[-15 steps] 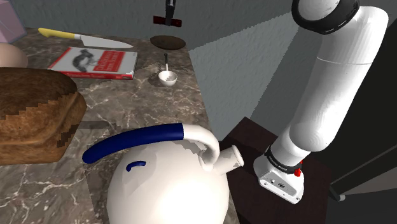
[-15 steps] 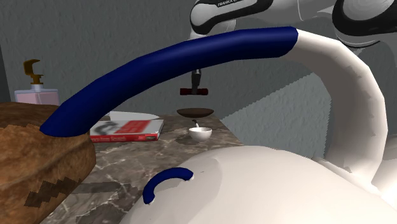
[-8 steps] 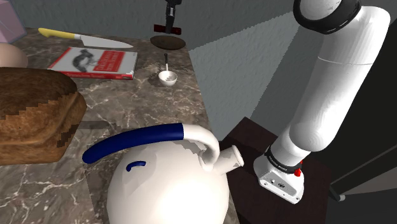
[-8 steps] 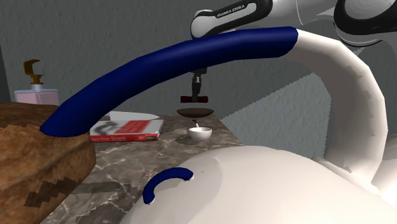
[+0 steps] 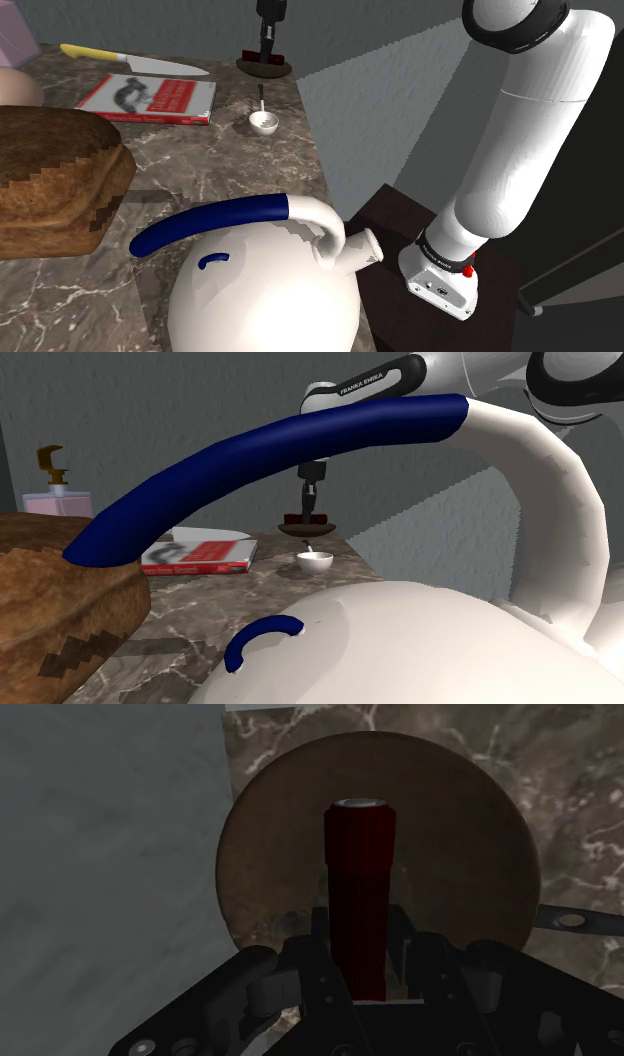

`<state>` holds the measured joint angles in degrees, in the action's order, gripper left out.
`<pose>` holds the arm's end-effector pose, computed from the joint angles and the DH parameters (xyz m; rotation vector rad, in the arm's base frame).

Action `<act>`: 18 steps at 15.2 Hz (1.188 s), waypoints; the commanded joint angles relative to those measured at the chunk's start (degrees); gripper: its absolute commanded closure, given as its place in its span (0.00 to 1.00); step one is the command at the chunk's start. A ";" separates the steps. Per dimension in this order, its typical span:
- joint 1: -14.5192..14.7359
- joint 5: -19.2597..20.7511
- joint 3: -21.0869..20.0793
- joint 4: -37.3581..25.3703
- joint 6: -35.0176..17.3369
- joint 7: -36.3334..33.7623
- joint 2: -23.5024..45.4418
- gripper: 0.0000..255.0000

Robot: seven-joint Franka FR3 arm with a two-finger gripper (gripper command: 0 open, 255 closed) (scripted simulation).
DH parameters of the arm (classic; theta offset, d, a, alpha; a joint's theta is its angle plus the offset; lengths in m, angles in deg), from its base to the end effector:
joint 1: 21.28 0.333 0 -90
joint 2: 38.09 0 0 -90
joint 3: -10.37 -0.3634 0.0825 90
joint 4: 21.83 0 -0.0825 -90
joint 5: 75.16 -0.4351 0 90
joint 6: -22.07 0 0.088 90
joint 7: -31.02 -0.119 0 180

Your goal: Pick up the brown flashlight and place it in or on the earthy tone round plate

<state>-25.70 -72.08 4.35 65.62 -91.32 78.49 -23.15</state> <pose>0.7249 0.0078 0.5510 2.7524 1.2737 0.2564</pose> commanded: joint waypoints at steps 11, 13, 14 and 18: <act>0.02 -0.07 -0.03 -1.10 1.58 0.04 -0.50 0.00; 0.06 -0.18 -0.08 -3.83 5.05 0.12 -1.26 0.00; 0.08 -0.21 -0.10 -5.03 6.47 0.15 -1.47 0.00; 0.08 -0.21 -0.10 -5.03 6.47 0.15 -1.47 0.00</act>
<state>-25.62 -72.28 4.25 60.60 -84.91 78.64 -24.59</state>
